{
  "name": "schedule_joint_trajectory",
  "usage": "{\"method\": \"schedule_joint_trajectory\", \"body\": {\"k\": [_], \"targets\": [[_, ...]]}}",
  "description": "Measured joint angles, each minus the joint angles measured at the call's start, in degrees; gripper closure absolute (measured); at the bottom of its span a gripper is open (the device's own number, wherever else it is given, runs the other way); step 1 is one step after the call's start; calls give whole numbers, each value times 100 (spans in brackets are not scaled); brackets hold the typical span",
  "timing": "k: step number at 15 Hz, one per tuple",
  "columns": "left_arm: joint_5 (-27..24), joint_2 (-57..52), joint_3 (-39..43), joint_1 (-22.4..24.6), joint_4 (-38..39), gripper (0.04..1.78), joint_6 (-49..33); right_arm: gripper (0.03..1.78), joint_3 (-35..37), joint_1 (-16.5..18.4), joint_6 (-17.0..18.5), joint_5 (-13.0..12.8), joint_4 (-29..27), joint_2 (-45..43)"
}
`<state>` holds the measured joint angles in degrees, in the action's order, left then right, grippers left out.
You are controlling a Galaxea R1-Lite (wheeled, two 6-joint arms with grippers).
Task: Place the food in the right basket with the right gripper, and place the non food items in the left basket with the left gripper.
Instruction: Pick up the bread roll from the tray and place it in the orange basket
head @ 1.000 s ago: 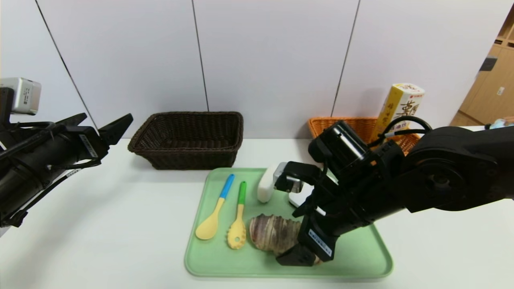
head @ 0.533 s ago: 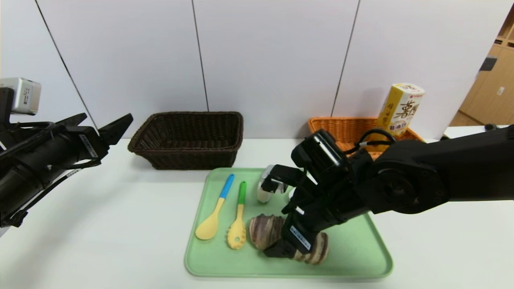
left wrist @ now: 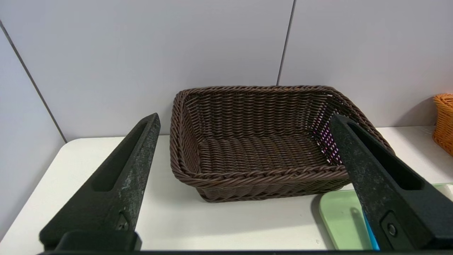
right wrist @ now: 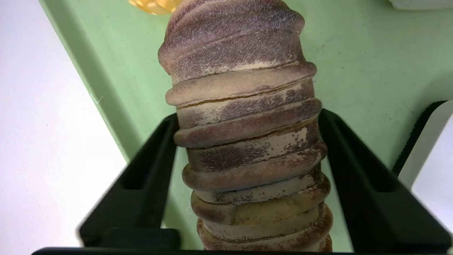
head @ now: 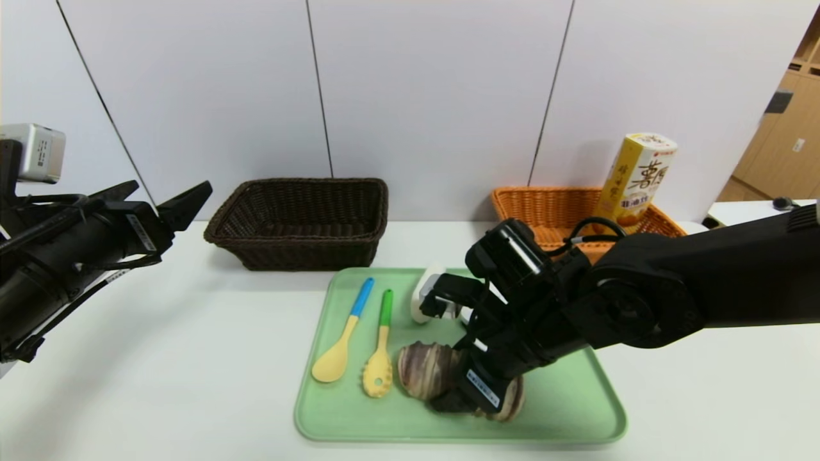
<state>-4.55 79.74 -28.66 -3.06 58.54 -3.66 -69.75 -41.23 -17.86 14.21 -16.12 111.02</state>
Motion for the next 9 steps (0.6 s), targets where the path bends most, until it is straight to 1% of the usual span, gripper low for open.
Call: {"method": "schedule_joint_trajectory", "body": {"k": [2,4,5,6,9], "targets": [[0,0,0,0,0,13,0,83,16,0,4,-107,-22,-24],[0,0,0,1,0,13,-2,101,35,-2,6,-123,-28,-55],[0,2,0,1,0,13,-6,120,41,-13,4,-127,-34,-104],[1,6,2,4,0,13,-11,162,60,-33,4,-124,-39,-187],[-9,27,-2,0,-5,13,-6,165,93,-59,41,-94,-37,-639]]}}
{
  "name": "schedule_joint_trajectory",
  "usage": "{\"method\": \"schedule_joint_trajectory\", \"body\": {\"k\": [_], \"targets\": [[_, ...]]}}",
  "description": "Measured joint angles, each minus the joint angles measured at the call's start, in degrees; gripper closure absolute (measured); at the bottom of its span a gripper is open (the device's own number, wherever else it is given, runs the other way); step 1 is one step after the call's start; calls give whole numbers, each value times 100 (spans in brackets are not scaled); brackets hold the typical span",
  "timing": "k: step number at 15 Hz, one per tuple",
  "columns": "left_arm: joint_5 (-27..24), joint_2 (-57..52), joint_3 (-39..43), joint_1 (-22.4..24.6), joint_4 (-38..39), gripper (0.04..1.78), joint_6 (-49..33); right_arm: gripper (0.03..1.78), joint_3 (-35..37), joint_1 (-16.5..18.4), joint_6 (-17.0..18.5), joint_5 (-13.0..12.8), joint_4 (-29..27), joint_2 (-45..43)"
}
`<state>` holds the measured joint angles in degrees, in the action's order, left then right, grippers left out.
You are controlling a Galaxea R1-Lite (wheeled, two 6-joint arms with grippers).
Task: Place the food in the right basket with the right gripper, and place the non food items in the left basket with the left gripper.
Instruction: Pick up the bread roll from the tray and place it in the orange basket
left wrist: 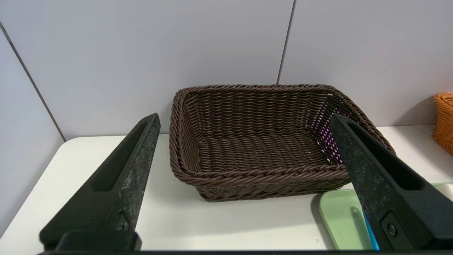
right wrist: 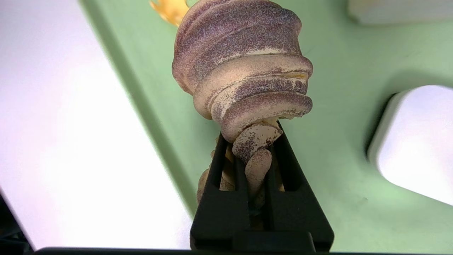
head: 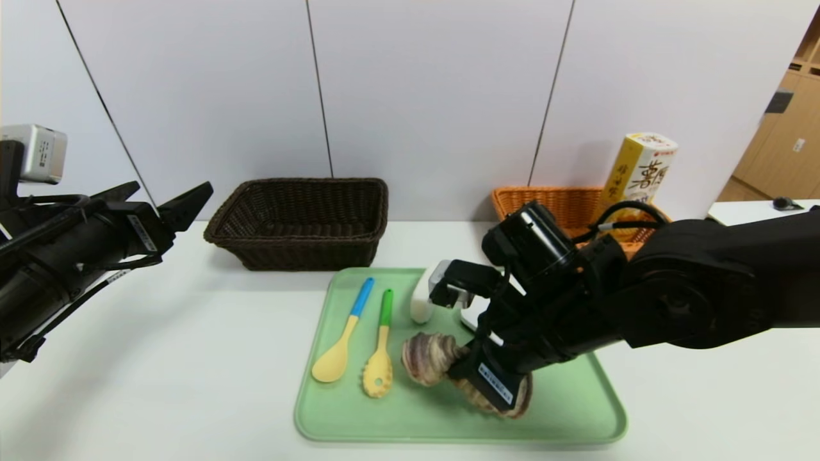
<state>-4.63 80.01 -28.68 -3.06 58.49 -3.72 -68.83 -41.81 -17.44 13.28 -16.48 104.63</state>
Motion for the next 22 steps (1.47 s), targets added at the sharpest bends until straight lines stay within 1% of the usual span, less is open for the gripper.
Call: {"method": "schedule_joint_trajectory", "body": {"k": [2,3,4,5,6,7,8,9,10,11,12,13,14,15,16,19,22], "targets": [[1,30,-2,0,2,13,4,165,41,-7,39,20,2,-477],[1,52,-4,-2,2,13,4,165,61,-7,122,26,4,-742],[4,65,-6,0,5,13,2,165,69,6,254,23,45,-1007],[4,74,-2,-2,5,13,-7,165,54,67,489,2,177,-1250],[6,83,18,-2,2,13,-20,165,28,168,673,-24,469,-1401],[6,87,38,-2,7,13,-27,165,23,279,775,-77,891,-1486],[10,91,46,-2,9,13,-27,165,44,417,861,-236,1492,-1497],[9,94,46,-2,11,13,-20,165,78,549,916,-562,2102,-1431],[9,94,29,-2,16,13,-11,165,107,678,976,-1041,2684,-1291],[10,94,18,-2,13,13,11,165,122,836,1097,-1616,3213,-1095],[9,94,5,0,13,13,22,165,122,1003,1228,-2118,3558,-901],[9,95,-6,0,13,13,24,165,102,1164,1365,-2539,3725,-701],[9,95,-9,-2,13,13,20,165,39,1348,1477,-2909,3773,-483],[9,95,-9,0,13,13,15,165,-22,1490,1513,-3063,3792,-325],[9,95,-9,1,11,13,17,165,-129,1665,1527,-3113,3812,-161],[9,91,7,1,11,13,-2,165,-396,2070,1538,-3129,3803,154],[9,89,13,4,13,13,-5,165,-460,2282,1545,-3129,3825,413]]}}
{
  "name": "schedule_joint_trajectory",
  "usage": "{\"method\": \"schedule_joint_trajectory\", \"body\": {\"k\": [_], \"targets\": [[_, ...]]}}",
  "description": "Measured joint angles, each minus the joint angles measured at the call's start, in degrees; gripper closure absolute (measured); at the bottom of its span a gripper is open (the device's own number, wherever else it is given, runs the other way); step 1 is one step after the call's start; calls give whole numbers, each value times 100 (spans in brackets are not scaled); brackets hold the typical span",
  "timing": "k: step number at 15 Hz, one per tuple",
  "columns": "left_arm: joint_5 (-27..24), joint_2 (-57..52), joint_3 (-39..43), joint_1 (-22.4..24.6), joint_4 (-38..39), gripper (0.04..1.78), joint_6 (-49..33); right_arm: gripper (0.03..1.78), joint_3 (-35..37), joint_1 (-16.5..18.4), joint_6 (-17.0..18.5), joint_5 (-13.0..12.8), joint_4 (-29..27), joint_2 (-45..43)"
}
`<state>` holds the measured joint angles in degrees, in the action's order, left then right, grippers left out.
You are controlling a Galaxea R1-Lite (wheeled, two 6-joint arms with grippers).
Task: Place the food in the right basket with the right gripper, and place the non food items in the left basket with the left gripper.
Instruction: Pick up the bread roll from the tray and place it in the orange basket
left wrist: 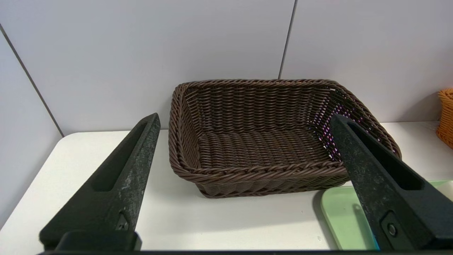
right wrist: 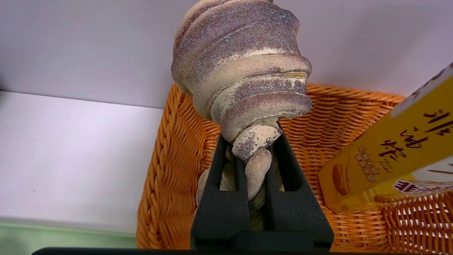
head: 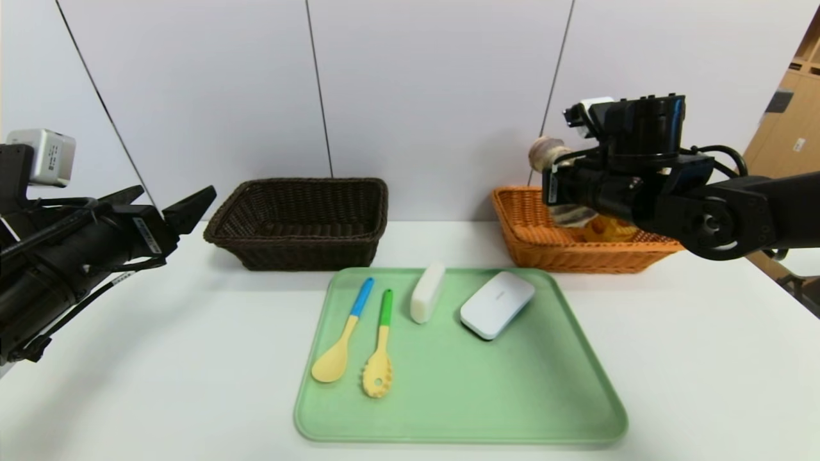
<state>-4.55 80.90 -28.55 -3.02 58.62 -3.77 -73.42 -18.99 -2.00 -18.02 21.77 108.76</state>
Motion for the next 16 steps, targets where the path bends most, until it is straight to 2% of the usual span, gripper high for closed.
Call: {"method": "schedule_joint_trajectory", "body": {"k": [2,7,10,16], "targets": [[0,-2,0,0,0,13,9,165,-11,76,10,2,52,165],[1,-30,48,-4,0,13,5,94,-185,146,106,5,49,483],[4,-52,22,2,0,13,20,67,-306,169,106,-50,61,634],[1,-74,9,-4,0,13,29,37,-347,135,33,-67,-28,449]]}}
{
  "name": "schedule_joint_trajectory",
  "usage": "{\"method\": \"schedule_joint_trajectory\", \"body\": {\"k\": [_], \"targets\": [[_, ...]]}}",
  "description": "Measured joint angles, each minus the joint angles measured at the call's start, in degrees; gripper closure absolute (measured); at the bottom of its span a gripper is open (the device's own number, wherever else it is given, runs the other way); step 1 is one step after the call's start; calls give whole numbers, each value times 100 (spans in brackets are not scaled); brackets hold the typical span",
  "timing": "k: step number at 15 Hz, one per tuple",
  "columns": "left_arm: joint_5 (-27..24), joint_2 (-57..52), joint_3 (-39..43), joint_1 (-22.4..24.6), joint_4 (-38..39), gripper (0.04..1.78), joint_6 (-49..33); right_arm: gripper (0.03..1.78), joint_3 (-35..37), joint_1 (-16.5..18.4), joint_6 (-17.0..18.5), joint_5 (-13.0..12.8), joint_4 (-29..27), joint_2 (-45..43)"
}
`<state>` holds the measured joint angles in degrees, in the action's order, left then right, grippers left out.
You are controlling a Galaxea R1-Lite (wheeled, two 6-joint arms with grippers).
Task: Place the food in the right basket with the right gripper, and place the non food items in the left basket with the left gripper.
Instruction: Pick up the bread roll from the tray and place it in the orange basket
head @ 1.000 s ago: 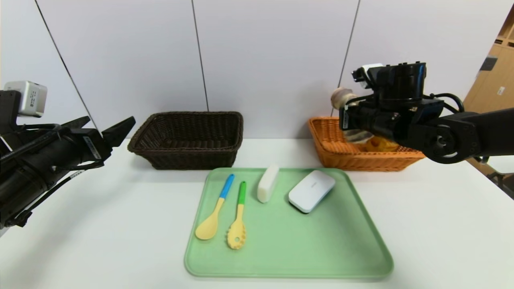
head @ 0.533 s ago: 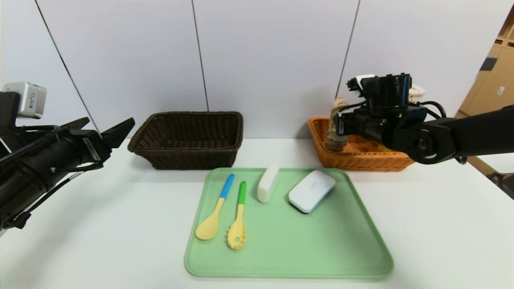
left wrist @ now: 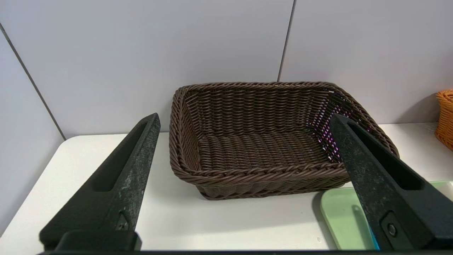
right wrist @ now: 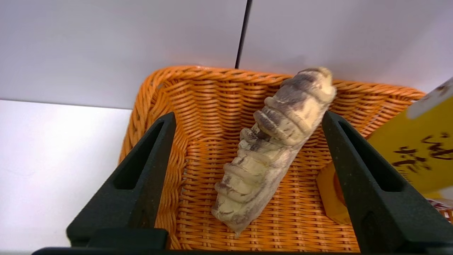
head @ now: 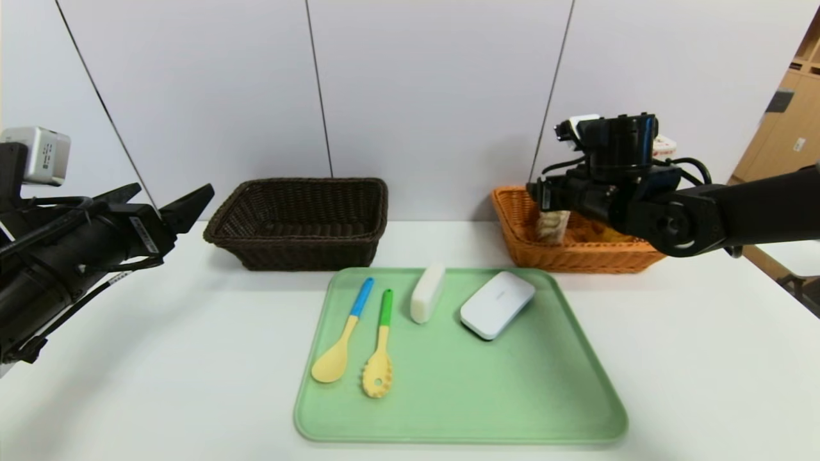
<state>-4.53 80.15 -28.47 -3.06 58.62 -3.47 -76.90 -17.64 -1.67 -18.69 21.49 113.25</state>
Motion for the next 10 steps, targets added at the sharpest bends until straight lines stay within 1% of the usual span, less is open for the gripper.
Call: {"method": "schedule_joint_trajectory", "body": {"k": [1,2,3,4,5,7,8,9,10], "targets": [[-1,0,2,0,0,13,0,34,-13,-79,27,4,-193,-171],[-1,0,20,0,-2,13,-5,31,-74,-212,116,12,-584,-361],[0,0,24,0,-2,13,-7,28,-267,-399,321,17,-1204,-549],[-1,0,35,0,0,13,-7,26,-592,-568,599,23,-1854,-680],[0,0,38,0,0,13,0,24,-1114,-735,930,26,-2541,-766],[-1,-9,46,0,-2,13,10,21,-2442,-1050,1754,33,-4058,-798],[0,-24,46,0,0,13,10,20,-2944,-1185,2176,28,-4745,-770],[-1,-44,49,1,0,13,0,18,-3289,-1329,2681,23,-5396,-717],[-4,-61,60,1,0,13,10,17,-3429,-1460,3245,22,-5922,-641]]}}
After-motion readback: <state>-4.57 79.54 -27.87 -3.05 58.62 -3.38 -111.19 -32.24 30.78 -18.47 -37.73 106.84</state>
